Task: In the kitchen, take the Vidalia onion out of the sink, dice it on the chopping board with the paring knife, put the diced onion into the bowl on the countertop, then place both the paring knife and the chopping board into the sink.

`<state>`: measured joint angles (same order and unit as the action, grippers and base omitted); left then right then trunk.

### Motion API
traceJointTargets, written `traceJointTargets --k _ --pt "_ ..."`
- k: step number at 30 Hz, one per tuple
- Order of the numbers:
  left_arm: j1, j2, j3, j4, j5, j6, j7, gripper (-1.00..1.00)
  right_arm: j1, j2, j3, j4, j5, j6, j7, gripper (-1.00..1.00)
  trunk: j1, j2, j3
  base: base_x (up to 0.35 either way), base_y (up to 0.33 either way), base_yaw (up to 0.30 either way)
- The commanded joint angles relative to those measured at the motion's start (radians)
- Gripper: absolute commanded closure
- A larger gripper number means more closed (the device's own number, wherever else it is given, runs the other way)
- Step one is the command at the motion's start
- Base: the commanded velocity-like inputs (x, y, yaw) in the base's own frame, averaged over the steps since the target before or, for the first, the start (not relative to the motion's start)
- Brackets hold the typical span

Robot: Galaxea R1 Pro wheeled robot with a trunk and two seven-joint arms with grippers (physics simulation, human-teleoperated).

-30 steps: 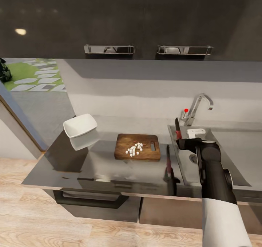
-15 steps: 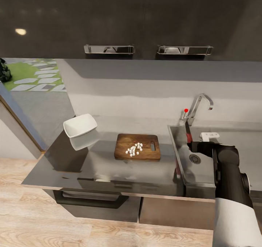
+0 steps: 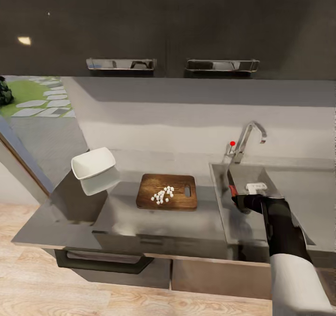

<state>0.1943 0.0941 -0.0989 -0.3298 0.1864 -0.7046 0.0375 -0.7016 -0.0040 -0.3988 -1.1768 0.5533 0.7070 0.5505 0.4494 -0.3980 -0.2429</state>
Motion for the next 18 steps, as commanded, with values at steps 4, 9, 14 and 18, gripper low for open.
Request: traceJointTargets --k 4,9,14,18 --pt "0.001 0.0 -0.009 -0.002 0.009 -0.002 0.004 -1.0 -0.001 -0.003 -0.072 0.072 0.009 -0.075 0.01 1.0 0.001 -0.002 -0.002 0.017 -0.302 0.0" --pt "0.001 0.0 -0.01 -0.002 0.009 -0.003 0.004 -1.0 -0.001 -0.011 -0.092 0.155 0.009 -0.123 0.009 1.0 0.001 -0.002 -0.002 0.002 -0.246 0.0" --pt "0.001 -0.001 -0.01 -0.002 0.01 -0.003 0.004 -1.0 -0.001 -0.025 -0.099 0.248 0.009 -0.207 0.006 1.0 0.001 -0.002 -0.002 0.0 -0.028 0.0" --pt "0.001 -0.001 -0.01 -0.002 0.01 -0.003 0.003 -1.0 -0.001 -0.026 -0.098 0.254 0.01 -0.211 0.004 1.0 0.001 -0.002 -0.002 0.0 -0.002 0.0"
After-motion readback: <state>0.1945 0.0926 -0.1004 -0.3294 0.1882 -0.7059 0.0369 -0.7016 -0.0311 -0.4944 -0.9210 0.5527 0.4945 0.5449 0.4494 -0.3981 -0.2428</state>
